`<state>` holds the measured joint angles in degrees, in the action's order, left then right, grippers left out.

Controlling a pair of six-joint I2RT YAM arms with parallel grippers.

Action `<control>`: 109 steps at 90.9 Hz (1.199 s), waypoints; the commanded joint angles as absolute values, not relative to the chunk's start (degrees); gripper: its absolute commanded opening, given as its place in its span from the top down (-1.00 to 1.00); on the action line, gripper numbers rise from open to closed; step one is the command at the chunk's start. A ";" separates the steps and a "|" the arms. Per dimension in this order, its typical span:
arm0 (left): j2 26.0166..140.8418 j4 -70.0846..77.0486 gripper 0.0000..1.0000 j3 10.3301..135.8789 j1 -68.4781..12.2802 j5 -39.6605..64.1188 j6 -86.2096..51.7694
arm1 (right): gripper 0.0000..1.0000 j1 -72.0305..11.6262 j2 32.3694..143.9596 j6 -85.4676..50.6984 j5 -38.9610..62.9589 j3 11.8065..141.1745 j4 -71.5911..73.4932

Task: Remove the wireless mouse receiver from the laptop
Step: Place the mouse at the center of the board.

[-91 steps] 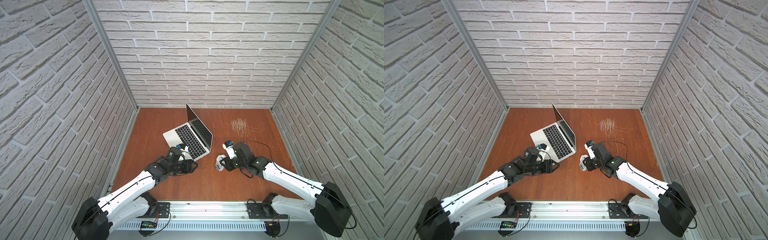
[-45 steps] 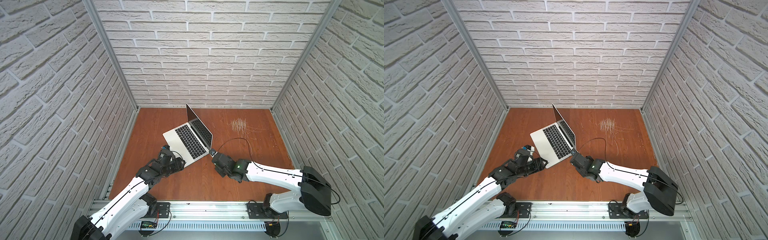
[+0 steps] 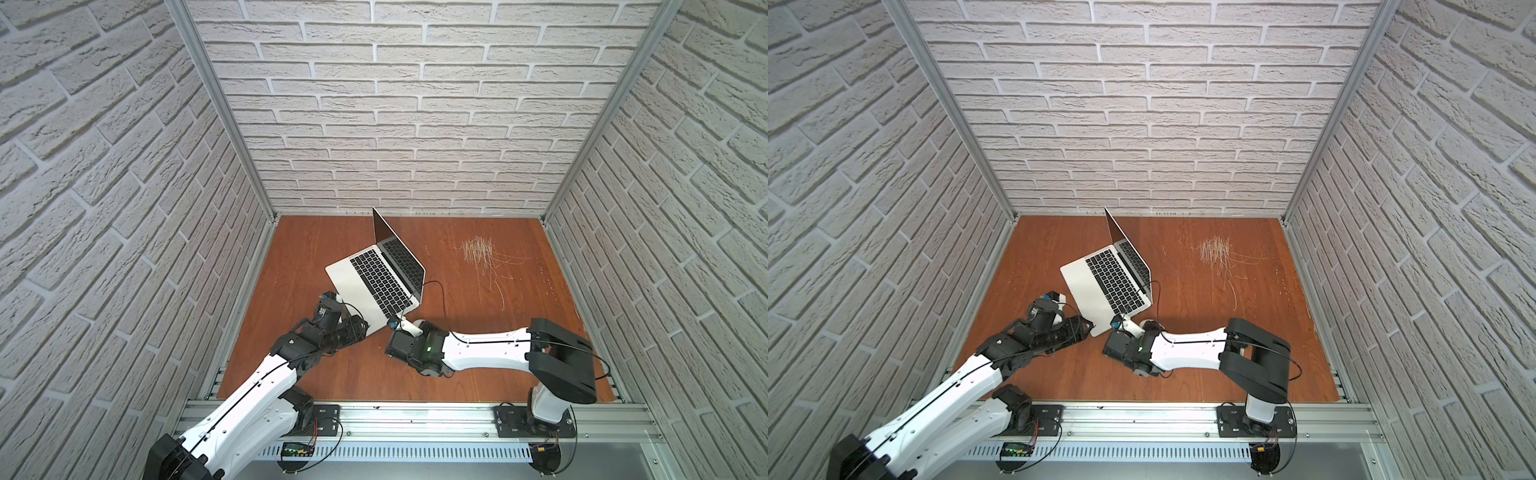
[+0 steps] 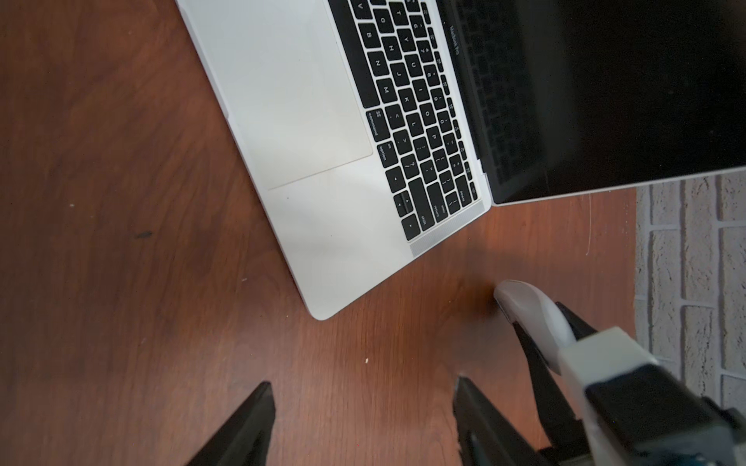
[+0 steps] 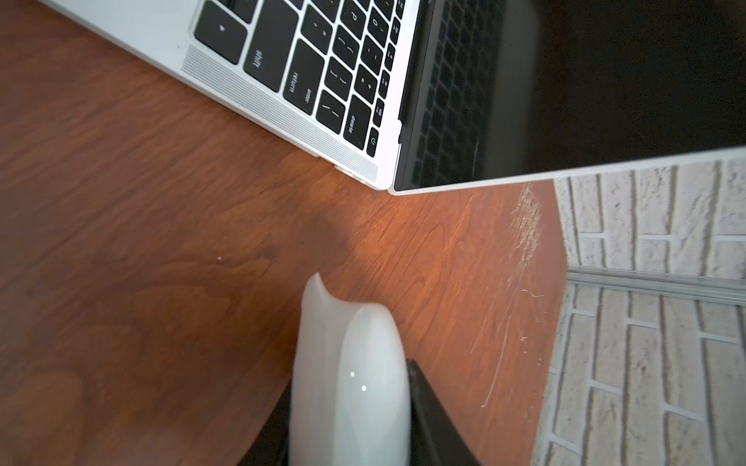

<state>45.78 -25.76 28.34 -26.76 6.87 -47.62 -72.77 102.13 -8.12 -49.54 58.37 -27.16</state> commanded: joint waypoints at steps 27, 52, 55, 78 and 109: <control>45.62 -27.02 -0.61 28.31 -25.48 5.75 -46.96 | 0.19 -75.14 108.73 -12.97 -45.56 60.56 -28.24; 46.20 -26.98 -0.68 27.54 -25.40 5.77 -46.48 | -0.28 -75.28 107.83 -15.11 -39.49 58.89 -24.79; 45.98 -26.98 -0.69 27.46 -25.40 5.73 -46.49 | -0.30 -75.24 107.65 -15.27 -39.20 58.77 -24.63; 46.16 -26.72 -0.75 27.54 -25.30 5.64 -46.13 | -0.49 -75.32 102.12 -14.51 -32.66 55.91 -20.65; 47.11 -31.32 -0.96 34.62 -25.07 -9.95 -40.07 | -0.62 -72.30 81.03 -15.78 -28.74 48.50 -15.06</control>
<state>47.20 -29.41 30.59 -25.56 1.32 -44.16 -74.37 90.70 -13.80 -30.15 51.99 -19.25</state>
